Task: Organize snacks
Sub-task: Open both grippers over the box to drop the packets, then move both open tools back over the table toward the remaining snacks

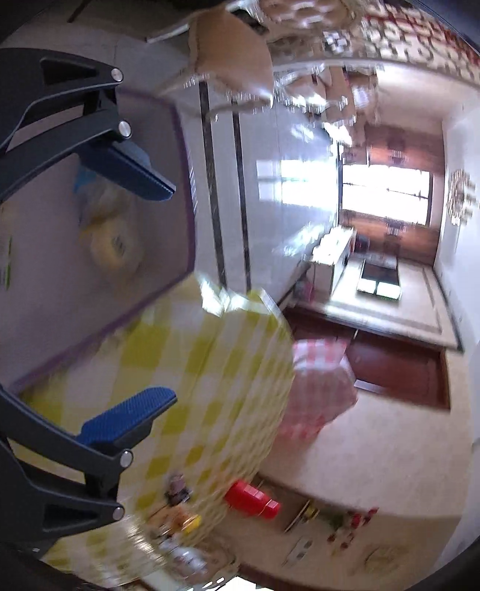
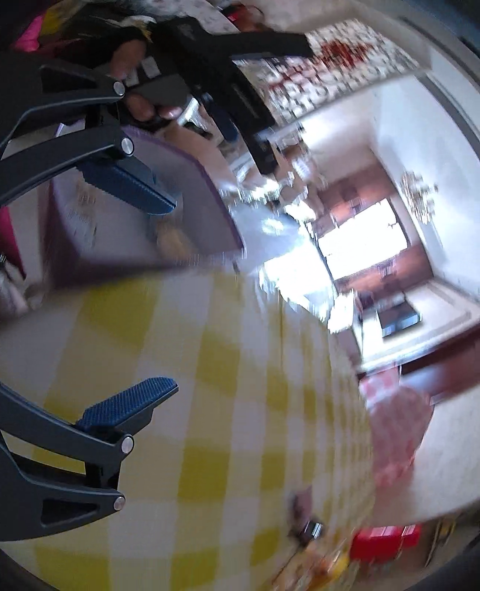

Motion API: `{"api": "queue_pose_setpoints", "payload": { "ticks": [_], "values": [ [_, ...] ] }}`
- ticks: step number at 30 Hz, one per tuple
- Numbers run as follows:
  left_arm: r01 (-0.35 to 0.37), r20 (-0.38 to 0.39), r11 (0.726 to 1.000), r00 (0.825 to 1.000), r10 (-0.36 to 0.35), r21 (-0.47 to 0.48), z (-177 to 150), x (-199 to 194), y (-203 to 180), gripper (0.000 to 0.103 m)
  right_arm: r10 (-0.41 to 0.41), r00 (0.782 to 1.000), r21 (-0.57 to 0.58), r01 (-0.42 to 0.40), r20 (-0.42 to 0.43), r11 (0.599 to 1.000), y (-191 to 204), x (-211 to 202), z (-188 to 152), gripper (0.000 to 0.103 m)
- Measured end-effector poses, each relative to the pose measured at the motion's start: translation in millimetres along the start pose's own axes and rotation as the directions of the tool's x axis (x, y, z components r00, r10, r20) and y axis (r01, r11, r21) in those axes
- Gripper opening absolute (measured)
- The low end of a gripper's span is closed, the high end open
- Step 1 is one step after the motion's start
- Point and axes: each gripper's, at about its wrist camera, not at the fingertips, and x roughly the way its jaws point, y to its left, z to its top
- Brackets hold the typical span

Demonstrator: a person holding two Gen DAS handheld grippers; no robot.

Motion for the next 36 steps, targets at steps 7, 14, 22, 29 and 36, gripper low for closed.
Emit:
{"api": "queue_pose_setpoints", "payload": {
  "ticks": [7,14,22,29,36],
  "values": [
    [0.242,-0.185,0.953,0.961,-0.208,0.183,-46,28,-120,0.101,-0.194,0.975,0.307,0.154,0.104,0.939,-118,-74,-3,0.087],
    [0.280,-0.240,0.893,0.949,-0.204,0.352,-64,73,-241,0.101,-0.299,0.930,0.487,0.165,0.212,0.858,-215,-127,-9,0.087],
    [0.244,-0.290,0.854,0.950,-0.116,0.459,-48,155,-328,0.101,-0.414,0.909,0.391,0.362,0.055,0.846,-281,-116,27,0.087],
    [0.291,-0.350,0.843,0.927,-0.132,0.453,-20,215,-366,0.101,-0.414,0.906,0.230,0.386,0.086,0.893,-311,-82,86,0.087],
    [0.325,-0.365,0.933,0.896,-0.253,0.152,5,272,-349,0.101,-0.381,0.923,0.064,0.378,0.047,0.924,-333,-20,132,0.087]
  ]
}}
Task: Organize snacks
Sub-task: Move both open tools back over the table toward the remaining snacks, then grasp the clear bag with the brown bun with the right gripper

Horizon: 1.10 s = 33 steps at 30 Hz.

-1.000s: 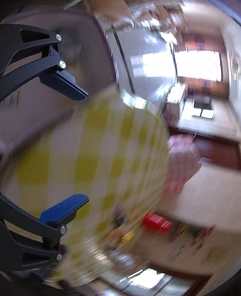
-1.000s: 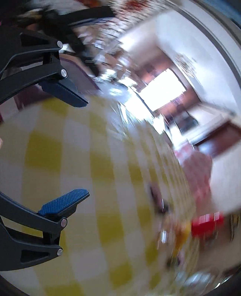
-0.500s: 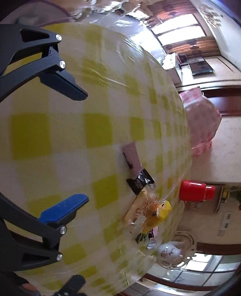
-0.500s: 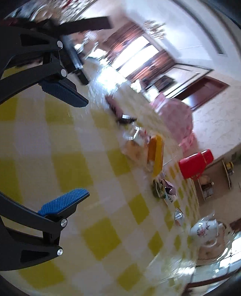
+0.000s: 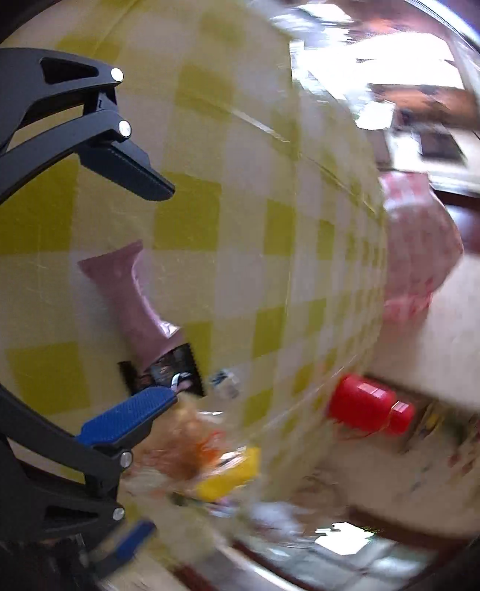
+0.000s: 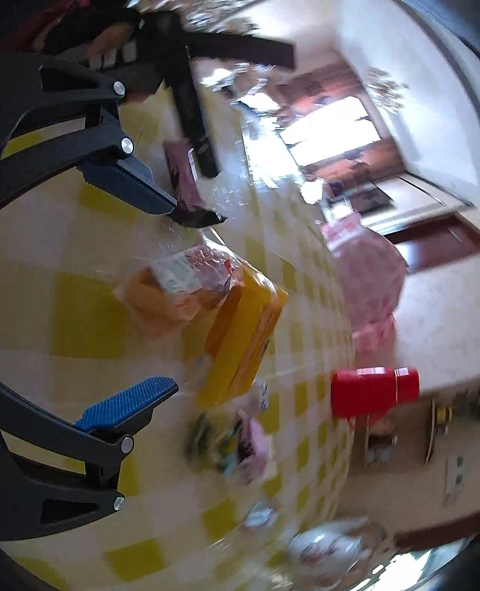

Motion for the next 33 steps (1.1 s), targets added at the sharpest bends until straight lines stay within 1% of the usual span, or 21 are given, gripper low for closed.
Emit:
{"api": "queue_pose_setpoints", "payload": {
  "ticks": [1,2,3,6,8,11,12,14,16,17,19,21,22,23,24,26,27,29,30,31,33],
  "values": [
    [0.016,-0.008,0.999,1.000,-0.016,-0.034,0,0,7,0.101,0.006,0.999,-0.025,-0.007,-0.038,1.000,3,12,3,0.088],
    [0.019,0.001,0.999,1.000,-0.019,-0.047,1,-3,10,0.101,-0.001,0.997,-0.049,-0.003,-0.083,0.999,6,24,6,0.088],
    [0.008,0.026,0.999,1.000,-0.006,-0.054,3,-7,11,0.101,-0.011,0.995,-0.065,0.004,-0.100,0.998,8,30,9,0.088],
    [-0.010,0.061,1.000,0.998,0.011,-0.022,7,-14,8,0.101,0.008,0.994,-0.076,-0.016,-0.113,0.997,10,50,24,0.088],
    [-0.012,0.068,1.000,0.998,0.011,0.002,6,-17,4,0.101,-0.024,0.990,-0.125,0.007,-0.140,0.992,17,62,30,0.088],
    [-0.013,0.074,1.000,0.997,0.013,-0.005,7,-21,5,0.101,-0.072,0.991,-0.246,0.042,-0.116,0.968,28,64,37,0.088],
    [-0.016,0.079,1.000,0.997,0.017,-0.020,7,-23,8,0.101,-0.070,0.992,-0.254,0.041,-0.106,0.966,28,64,39,0.088],
    [-0.023,0.088,0.999,0.996,0.026,-0.044,8,-28,14,0.101,-0.038,0.996,-0.252,0.018,-0.076,0.968,27,60,46,0.088],
    [-0.050,0.099,0.996,0.993,0.057,-0.076,8,-31,21,0.101,-0.051,0.999,-0.275,0.044,-0.017,0.960,30,54,53,0.088],
    [-0.058,0.101,0.994,0.993,0.067,-0.092,9,-32,25,0.101,-0.040,0.999,-0.296,0.036,-0.008,0.955,33,51,56,0.088],
    [-0.058,0.110,0.989,0.991,0.074,-0.135,10,-36,34,0.101,-0.007,0.999,-0.337,-0.009,-0.044,0.941,43,52,56,0.088],
    [-0.053,0.117,0.984,0.990,0.073,-0.169,11,-39,40,0.101,-0.008,0.997,-0.392,-0.023,-0.076,0.920,55,60,52,0.088],
    [-0.052,0.118,0.981,0.990,0.074,-0.184,12,-40,43,0.101,-0.006,0.995,-0.421,-0.037,-0.101,0.906,60,65,47,0.084],
    [-0.052,0.118,0.980,0.990,0.076,-0.193,12,-40,45,0.101,-0.009,0.993,-0.437,-0.045,-0.122,0.898,63,71,43,0.074],
    [-0.050,0.117,0.978,0.990,0.076,-0.205,12,-41,48,0.101,-0.023,0.988,-0.449,-0.049,-0.153,0.892,66,80,37,0.073],
    [-0.042,0.116,0.975,0.991,0.068,-0.218,12,-41,50,0.101,-0.072,0.985,-0.476,-0.013,-0.159,0.880,69,88,27,0.074],
    [-0.036,0.113,0.974,0.992,0.062,-0.223,12,-41,51,0.101,-0.074,0.983,-0.473,-0.014,-0.167,0.881,68,90,27,0.074],
    [-0.011,0.103,0.976,0.994,0.034,-0.218,12,-39,50,0.101,-0.069,0.984,-0.440,-0.011,-0.166,0.898,62,90,28,0.064],
    [-0.010,0.098,0.980,0.995,0.031,-0.201,13,-38,48,0.101,-0.069,0.985,-0.429,-0.006,-0.159,0.903,61,87,26,0.054],
    [-0.018,0.098,0.982,0.995,0.037,-0.188,12,-36,46,0.101,-0.071,0.986,-0.419,0.002,-0.150,0.908,59,83,24,0.050],
    [-0.043,0.099,0.985,0.993,0.060,-0.166,11,-34,43,0.101,-0.074,0.986,-0.401,0.008,-0.150,0.916,59,70,17,0.048]
  ]
}}
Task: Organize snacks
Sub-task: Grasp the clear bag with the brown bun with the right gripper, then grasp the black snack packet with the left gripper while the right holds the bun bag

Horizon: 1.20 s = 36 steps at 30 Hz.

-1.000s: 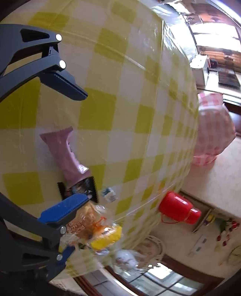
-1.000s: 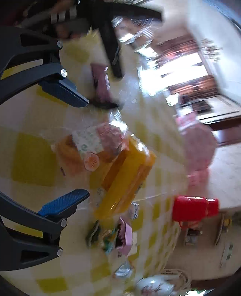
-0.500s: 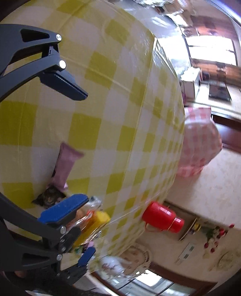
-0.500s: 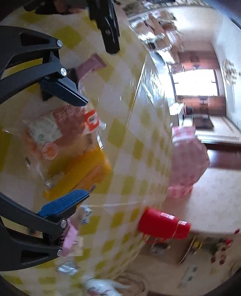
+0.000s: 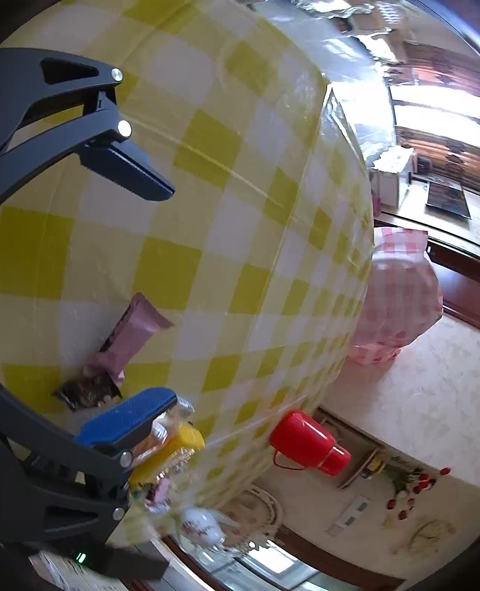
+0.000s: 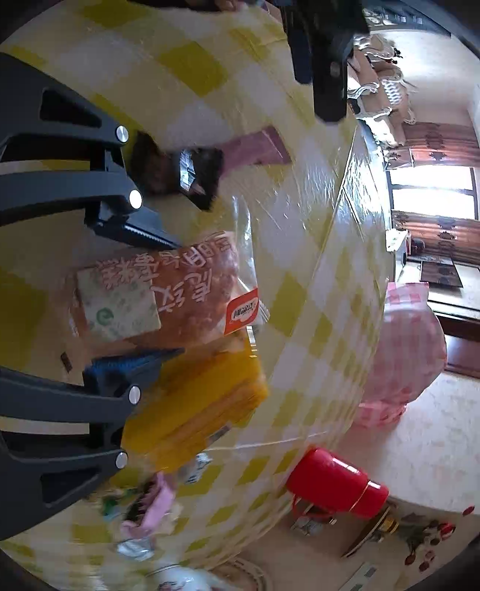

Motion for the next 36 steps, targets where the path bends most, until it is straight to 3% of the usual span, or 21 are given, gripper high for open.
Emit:
{"api": "queue_pose_setpoints", "payload": {
  "ticks": [6,8,11,13,15,17,18,19,24,27,30,32,34,36],
  "values": [
    [0.055,-0.097,0.994,0.994,-0.045,0.098,-17,11,-22,0.101,0.075,0.997,0.012,-0.075,0.009,0.997,26,-50,-41,0.047],
    [0.057,-0.078,0.982,0.996,-0.043,0.177,-25,6,-36,0.101,0.096,0.995,-0.053,-0.095,0.021,0.994,48,-74,-65,0.047],
    [0.005,-0.012,0.957,1.000,-0.002,0.289,-34,-3,-54,0.101,0.126,0.990,-0.095,-0.120,0.063,0.988,66,-109,-95,0.046],
    [0.025,-0.007,0.950,1.000,-0.024,0.312,-37,-3,-63,0.101,0.074,0.993,-0.033,-0.071,0.096,0.997,58,-126,-109,0.046],
    [0.102,-0.072,0.925,0.994,-0.081,0.365,-43,1,-77,0.101,-0.013,0.994,0.093,0.003,0.105,0.996,34,-136,-122,0.046],
    [0.142,-0.145,0.886,0.986,-0.086,0.442,-58,5,-92,0.101,-0.070,0.994,0.198,0.052,0.085,0.979,13,-138,-129,0.047],
    [0.131,-0.168,0.878,0.984,-0.058,0.461,-68,6,-96,0.101,-0.090,0.994,0.262,0.070,0.065,0.962,-1,-137,-134,0.047],
    [0.103,-0.168,0.886,0.985,-0.029,0.452,-72,6,-97,0.101,-0.095,0.994,0.294,0.077,0.048,0.953,-7,-134,-135,0.047],
    [-0.012,-0.130,0.958,0.990,0.051,0.286,-78,2,-89,0.101,-0.115,0.993,0.365,0.107,0.001,0.925,-17,-126,-138,0.047],
    [-0.110,-0.141,0.972,0.980,0.141,0.208,-73,21,-97,0.101,-0.118,0.993,0.374,0.111,-0.003,0.921,-15,-127,-138,0.047],
    [-0.200,-0.110,0.957,0.968,0.226,0.212,-72,35,-109,0.100,-0.119,0.993,0.369,0.112,-0.005,0.923,-16,-125,-131,0.047],
    [-0.226,-0.122,0.939,0.957,0.264,0.260,-78,43,-115,0.059,-0.119,0.993,0.362,0.113,-0.006,0.925,-15,-124,-132,0.047],
    [-0.205,-0.105,0.938,0.964,0.242,0.280,-81,34,-112,0.034,-0.123,0.992,0.357,0.117,-0.006,0.927,-14,-124,-131,0.047],
    [-0.164,-0.111,0.950,0.974,0.199,0.266,-83,25,-100,0.033,-0.122,0.993,0.357,0.116,-0.005,0.927,-13,-125,-131,0.047]
  ]
}}
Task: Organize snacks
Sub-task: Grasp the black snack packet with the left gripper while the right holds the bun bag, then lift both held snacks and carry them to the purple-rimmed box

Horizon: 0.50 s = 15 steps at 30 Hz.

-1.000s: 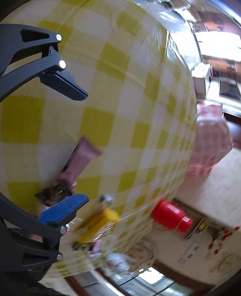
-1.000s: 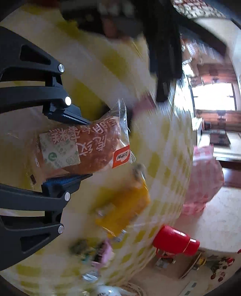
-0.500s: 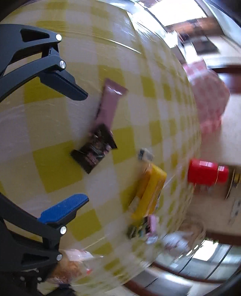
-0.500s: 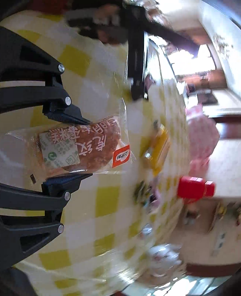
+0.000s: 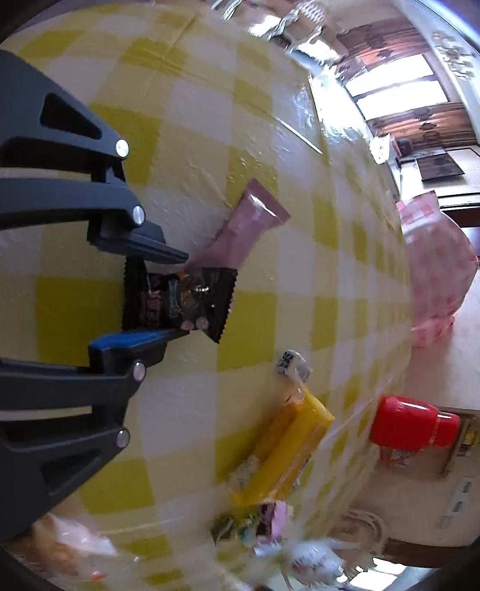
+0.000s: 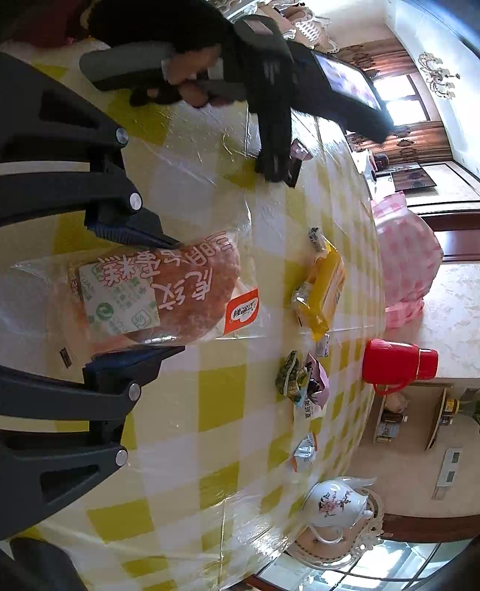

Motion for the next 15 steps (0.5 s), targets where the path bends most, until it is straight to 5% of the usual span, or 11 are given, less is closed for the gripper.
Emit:
{"api": "queue_pose_setpoints", "payload": {
  "ticks": [9,15],
  "values": [
    [0.178,0.050,0.982,0.983,-0.175,-0.063,-24,-40,45,0.032,-0.006,0.999,0.024,0.005,0.048,1.000,-1,-9,2,0.047],
    [0.214,0.083,0.976,0.974,-0.210,-0.046,-36,-53,45,0.032,-0.001,0.997,0.045,-0.003,0.079,0.999,-4,-14,4,0.047]
  ]
}}
